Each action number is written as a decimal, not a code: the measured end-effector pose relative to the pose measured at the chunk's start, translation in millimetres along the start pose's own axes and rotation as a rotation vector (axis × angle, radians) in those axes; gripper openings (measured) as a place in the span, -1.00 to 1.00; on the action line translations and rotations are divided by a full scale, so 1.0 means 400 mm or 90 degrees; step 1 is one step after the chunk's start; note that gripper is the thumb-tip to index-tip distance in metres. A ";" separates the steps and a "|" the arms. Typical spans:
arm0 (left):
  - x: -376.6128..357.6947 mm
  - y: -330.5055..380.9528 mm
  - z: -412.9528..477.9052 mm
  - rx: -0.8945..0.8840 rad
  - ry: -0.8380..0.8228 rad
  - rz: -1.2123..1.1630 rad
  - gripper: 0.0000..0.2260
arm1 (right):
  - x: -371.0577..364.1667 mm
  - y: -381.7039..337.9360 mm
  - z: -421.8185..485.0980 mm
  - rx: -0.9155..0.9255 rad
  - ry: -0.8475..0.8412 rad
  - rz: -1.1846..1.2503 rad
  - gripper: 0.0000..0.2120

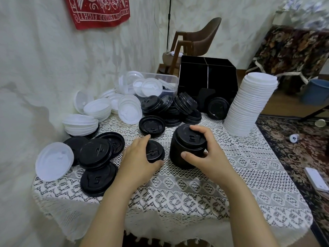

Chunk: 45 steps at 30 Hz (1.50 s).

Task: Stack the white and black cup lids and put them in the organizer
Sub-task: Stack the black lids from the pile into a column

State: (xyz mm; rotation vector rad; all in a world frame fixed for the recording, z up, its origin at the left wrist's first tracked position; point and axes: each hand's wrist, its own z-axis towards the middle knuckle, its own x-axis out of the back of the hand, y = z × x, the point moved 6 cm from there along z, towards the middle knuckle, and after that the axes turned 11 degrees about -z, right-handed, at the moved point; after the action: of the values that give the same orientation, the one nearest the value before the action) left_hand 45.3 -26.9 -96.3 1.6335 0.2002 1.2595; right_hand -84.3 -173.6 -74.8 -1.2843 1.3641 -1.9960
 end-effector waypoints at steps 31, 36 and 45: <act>-0.053 0.213 -0.007 -0.228 -0.062 -0.180 -0.41 | -0.004 0.020 0.006 0.000 -0.007 0.013 -0.28; -0.059 0.192 -0.001 -0.201 -0.095 -0.226 -0.44 | -0.005 0.024 0.006 0.008 -0.015 0.008 -0.02; -0.079 0.181 -0.011 -0.162 -0.166 -0.381 -0.53 | -0.023 -0.011 0.011 0.076 0.032 -0.051 -0.18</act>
State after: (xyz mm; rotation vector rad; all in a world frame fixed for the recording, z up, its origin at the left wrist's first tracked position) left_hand -2.5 -78.3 -60.2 1.3584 0.3235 0.5859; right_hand -75.3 -167.3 -74.7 -1.2605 1.2128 -2.1426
